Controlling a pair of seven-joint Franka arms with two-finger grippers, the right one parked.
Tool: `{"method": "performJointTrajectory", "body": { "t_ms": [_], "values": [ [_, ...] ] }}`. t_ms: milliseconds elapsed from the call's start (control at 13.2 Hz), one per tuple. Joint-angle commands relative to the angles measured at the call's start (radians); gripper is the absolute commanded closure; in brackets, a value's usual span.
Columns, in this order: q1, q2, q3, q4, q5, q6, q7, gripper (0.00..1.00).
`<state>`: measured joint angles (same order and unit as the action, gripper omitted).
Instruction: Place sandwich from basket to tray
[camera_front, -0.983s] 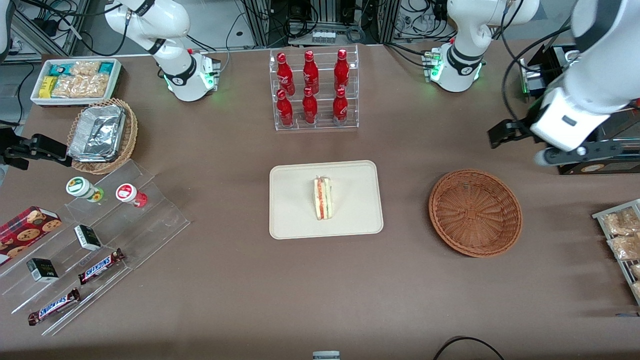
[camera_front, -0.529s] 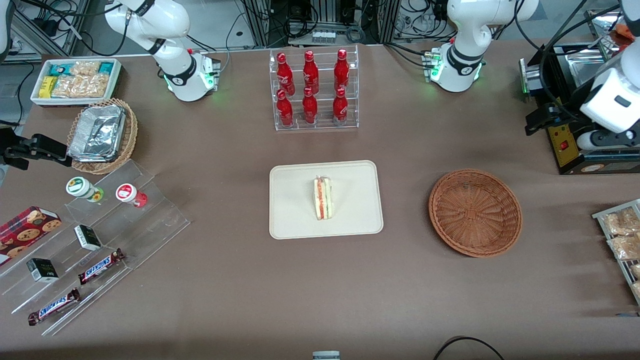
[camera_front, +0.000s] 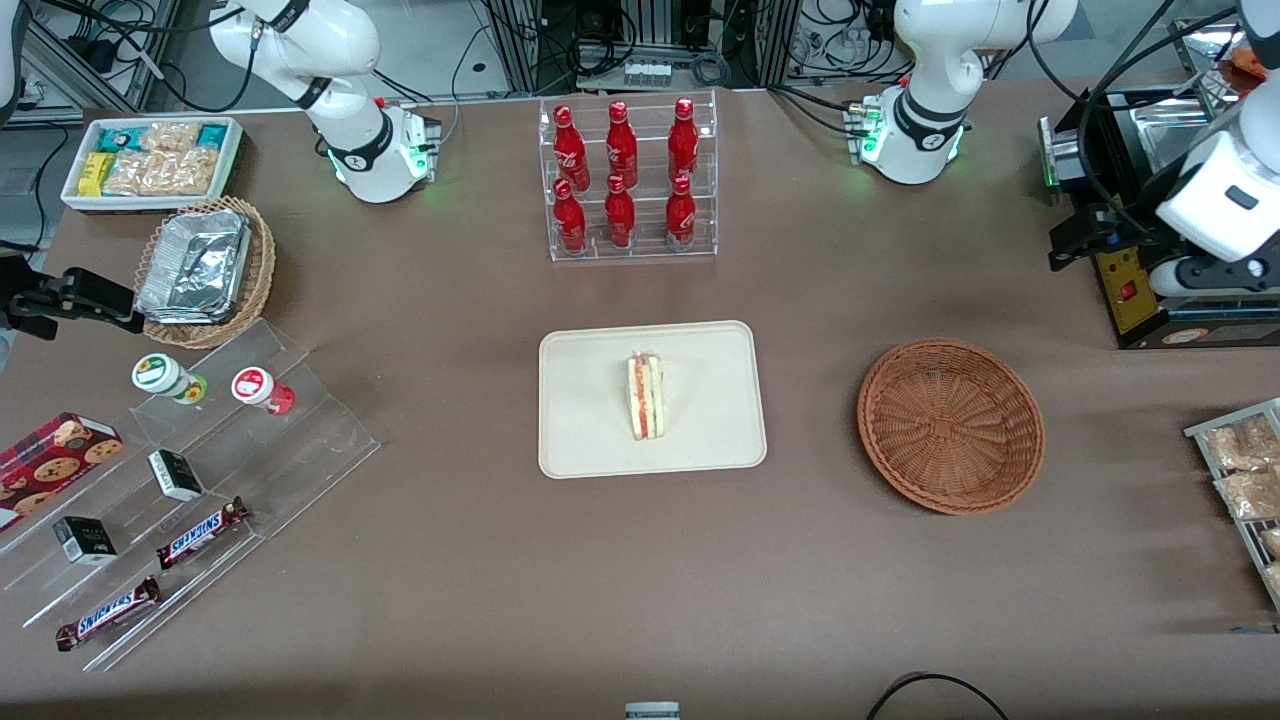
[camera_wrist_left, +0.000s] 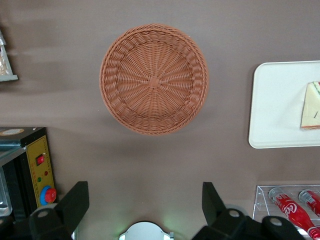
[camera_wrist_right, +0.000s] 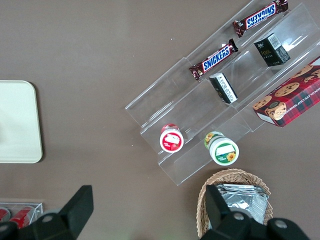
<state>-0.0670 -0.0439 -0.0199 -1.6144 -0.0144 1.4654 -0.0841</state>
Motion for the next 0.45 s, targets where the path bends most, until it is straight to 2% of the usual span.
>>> {"method": "performJointTrajectory", "body": {
  "t_ms": [0, 378],
  "values": [
    [-0.02, 0.027, 0.001, 0.044, 0.042, -0.002, 0.014, 0.0],
    [-0.019, 0.024, 0.005, 0.053, 0.06, -0.01, 0.017, 0.0]
  ]
}}
